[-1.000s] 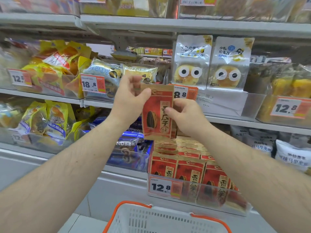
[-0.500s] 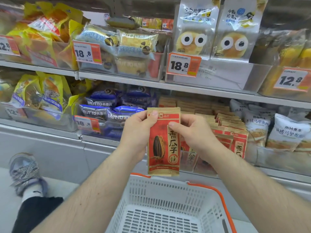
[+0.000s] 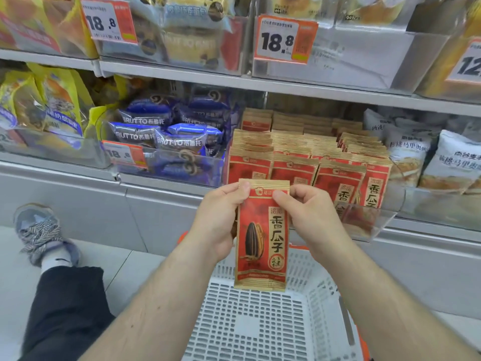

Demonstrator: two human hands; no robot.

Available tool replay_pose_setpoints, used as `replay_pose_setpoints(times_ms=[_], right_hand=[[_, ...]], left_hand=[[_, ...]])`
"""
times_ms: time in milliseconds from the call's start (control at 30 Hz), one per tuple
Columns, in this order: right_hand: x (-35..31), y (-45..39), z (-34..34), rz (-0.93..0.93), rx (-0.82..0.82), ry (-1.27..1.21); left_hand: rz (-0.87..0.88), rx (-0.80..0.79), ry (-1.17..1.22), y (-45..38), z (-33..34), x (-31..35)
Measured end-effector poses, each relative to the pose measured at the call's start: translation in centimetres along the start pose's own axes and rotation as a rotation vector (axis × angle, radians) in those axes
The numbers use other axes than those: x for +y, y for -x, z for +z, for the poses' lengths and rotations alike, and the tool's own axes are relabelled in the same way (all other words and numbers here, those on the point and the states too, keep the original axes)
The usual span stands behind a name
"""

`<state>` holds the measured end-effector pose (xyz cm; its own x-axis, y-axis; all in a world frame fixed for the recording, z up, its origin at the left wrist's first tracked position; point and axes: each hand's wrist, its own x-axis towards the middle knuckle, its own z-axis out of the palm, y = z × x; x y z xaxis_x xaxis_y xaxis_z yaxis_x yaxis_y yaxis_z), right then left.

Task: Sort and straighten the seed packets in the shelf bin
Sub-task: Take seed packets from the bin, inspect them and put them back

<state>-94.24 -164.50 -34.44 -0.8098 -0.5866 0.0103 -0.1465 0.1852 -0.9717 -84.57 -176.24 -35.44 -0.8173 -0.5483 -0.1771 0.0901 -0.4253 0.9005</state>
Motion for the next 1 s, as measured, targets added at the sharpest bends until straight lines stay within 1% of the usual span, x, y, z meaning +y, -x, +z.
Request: replay_pose_setpoints(times_ms=[133, 267, 333, 500, 700, 867, 1000], right_hand=[[0.3, 0.6, 0.0, 0.006, -0.014, 0.018], [-0.2, 1.4, 0.0, 0.073, -0.045, -0.105], [-0.5, 1.7, 0.0, 0.076, -0.037, -0.141], [-0.8, 2.0, -0.3, 0.068, -0.021, -0.147], [-0.4, 1.9, -0.7, -0.013, -0.013, -0.031], [-0.6, 1.9, -0.7, -0.027, -0.004, -0.030], [-0.8, 1.8, -0.8, -0.046, 0.036, -0.050]], left_hand=[[-0.019, 0.036, 0.038, 0.4, -0.1, -0.8], [-0.026, 0.011, 0.148, 0.9, -0.1, -0.9], [-0.033, 0.005, 0.169, 1.1, 0.0, -0.7], [-0.037, -0.002, 0.154, 1.2, 0.3, -0.5], [-0.032, 0.004, 0.124, 1.4, 0.4, -0.5], [-0.015, 0.005, 0.059, 1.5, 0.2, -0.5], [-0.031, 0.005, 0.036, 1.9, 0.0, -0.9]])
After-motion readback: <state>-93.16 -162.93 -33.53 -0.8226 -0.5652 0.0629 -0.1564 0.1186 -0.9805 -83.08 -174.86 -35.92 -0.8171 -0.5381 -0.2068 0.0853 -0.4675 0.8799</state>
